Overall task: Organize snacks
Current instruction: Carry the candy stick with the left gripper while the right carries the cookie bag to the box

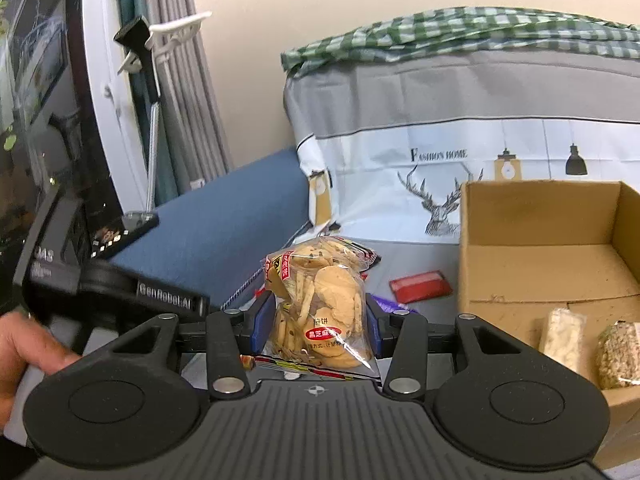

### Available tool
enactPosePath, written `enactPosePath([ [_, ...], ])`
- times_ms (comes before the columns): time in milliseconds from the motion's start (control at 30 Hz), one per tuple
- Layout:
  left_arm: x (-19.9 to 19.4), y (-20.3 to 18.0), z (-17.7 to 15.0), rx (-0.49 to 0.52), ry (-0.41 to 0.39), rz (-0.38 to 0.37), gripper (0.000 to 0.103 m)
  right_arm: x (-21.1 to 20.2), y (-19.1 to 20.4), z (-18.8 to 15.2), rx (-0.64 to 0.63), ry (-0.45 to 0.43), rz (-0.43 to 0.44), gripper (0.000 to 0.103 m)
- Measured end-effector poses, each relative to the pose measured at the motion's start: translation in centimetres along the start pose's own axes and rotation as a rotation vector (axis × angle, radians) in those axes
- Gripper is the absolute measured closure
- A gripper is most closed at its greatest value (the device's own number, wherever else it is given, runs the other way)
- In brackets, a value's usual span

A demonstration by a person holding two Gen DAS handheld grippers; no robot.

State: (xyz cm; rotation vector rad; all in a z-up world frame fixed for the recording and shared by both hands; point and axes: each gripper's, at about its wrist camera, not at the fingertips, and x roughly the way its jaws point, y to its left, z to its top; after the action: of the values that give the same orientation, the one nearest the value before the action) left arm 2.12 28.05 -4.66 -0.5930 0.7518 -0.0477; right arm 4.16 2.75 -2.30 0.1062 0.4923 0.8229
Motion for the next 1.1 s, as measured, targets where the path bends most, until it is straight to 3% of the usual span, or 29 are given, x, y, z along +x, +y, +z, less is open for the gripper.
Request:
enactPosePath([
  [300,0.3,-1.3,0.4,-0.024,-0.039,0.038,0.09,-1.1,-1.9,1.0,0.03,-0.06,-0.038,0.055],
  [733,-0.7,-8.4,3.1,0.007,-0.148,-0.031,0.09,-2.8,-5.0,2.5,0.098,-0.158,-0.09,0.055],
  [1100,-0.1,-15.4,5.7,0.081,-0.169,-0.07,0.09,-5.6,-10.4,3.9,0.188,-0.306,-0.256,0.055],
])
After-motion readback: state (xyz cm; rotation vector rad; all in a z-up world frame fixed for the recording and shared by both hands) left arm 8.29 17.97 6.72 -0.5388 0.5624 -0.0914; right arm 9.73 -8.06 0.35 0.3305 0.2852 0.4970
